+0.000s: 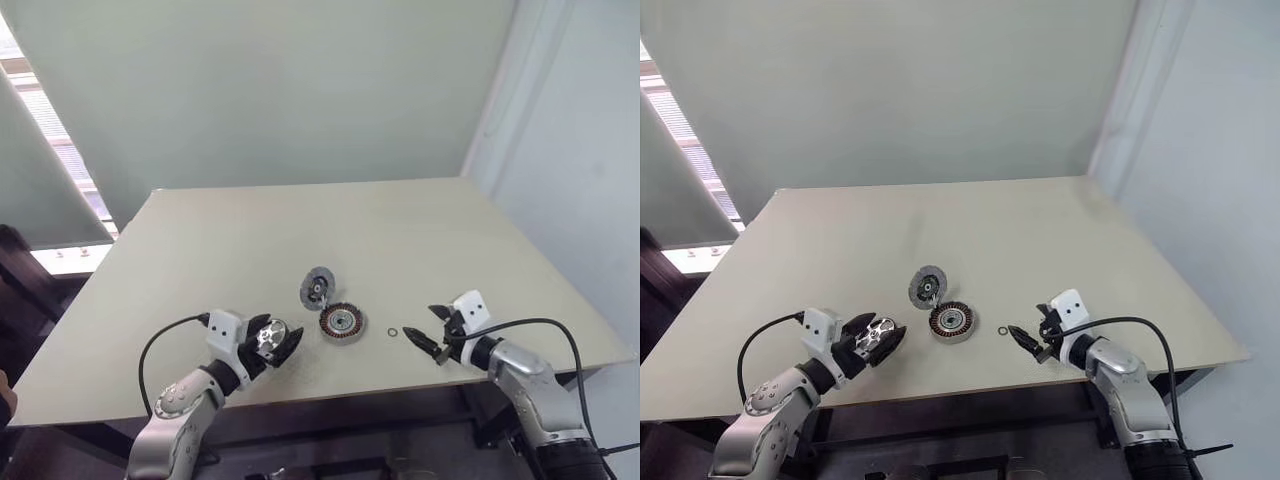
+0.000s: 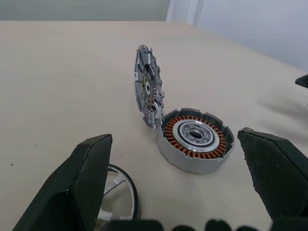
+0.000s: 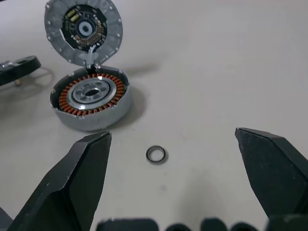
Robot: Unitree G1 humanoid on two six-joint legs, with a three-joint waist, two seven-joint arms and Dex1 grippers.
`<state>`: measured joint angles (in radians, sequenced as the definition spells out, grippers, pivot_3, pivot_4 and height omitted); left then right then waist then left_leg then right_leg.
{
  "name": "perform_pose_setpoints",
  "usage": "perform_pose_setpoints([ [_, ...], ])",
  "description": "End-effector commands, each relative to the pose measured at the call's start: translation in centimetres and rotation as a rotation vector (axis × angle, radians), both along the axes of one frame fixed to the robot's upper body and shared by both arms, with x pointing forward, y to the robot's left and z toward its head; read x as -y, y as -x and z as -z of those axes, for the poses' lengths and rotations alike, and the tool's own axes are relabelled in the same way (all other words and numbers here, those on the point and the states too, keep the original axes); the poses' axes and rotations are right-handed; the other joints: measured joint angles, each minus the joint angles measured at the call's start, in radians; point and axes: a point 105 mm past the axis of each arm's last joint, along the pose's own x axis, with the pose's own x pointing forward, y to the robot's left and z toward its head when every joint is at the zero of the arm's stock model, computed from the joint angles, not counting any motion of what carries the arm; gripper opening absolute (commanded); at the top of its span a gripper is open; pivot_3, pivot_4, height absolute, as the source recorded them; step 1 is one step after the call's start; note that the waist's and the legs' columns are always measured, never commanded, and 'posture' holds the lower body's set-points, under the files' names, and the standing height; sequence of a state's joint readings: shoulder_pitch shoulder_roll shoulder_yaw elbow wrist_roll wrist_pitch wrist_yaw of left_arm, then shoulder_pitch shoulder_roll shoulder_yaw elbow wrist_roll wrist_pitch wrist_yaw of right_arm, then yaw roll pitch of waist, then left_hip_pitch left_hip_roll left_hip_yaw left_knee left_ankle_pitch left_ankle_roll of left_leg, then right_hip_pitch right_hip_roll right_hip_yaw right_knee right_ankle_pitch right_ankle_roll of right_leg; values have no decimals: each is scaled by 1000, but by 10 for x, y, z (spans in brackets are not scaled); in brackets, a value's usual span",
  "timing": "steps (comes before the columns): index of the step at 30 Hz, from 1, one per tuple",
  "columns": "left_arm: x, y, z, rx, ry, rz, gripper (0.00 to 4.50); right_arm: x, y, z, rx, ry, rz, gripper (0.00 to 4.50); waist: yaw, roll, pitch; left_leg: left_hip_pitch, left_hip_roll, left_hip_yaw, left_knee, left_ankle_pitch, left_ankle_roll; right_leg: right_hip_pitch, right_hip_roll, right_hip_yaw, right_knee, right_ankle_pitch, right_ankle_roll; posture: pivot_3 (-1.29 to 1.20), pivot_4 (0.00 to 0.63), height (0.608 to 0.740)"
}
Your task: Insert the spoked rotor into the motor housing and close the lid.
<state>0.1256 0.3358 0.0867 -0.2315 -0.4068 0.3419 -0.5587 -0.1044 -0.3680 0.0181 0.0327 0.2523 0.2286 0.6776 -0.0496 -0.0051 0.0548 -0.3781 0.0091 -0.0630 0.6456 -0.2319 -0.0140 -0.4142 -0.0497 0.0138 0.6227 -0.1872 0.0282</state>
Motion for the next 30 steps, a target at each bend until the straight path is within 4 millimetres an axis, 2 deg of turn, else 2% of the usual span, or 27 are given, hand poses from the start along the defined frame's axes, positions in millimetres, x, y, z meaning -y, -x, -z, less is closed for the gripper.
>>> perform_pose_setpoints([
  [1,5,-2,-18,61,9,10,4473,-3,-6,-14,57,-12,-12,4500,0,0,0,0,0,0,0,0,0,0,0,0,0,0,0,0,0,740],
  [9,7,2,-20,58,12,6,4473,-5,-6,-16,63,-26,-13,4500,0,0,0,-1,0,0,-2,0,2,-1,0,0,0,0,0,0,0,740],
  [21,18,-2,-21,67,17,29,4473,-2,-13,-23,65,-62,48,4500,0,0,0,-1,0,1,-1,0,1,-1,0,0,0,0,0,0,0,740],
  [30,24,2,-8,57,-57,86,4473,-11,-14,-5,37,1,69,4500,0,0,0,-1,0,1,-1,0,2,-2,1,0,0,0,0,0,0,740],
])
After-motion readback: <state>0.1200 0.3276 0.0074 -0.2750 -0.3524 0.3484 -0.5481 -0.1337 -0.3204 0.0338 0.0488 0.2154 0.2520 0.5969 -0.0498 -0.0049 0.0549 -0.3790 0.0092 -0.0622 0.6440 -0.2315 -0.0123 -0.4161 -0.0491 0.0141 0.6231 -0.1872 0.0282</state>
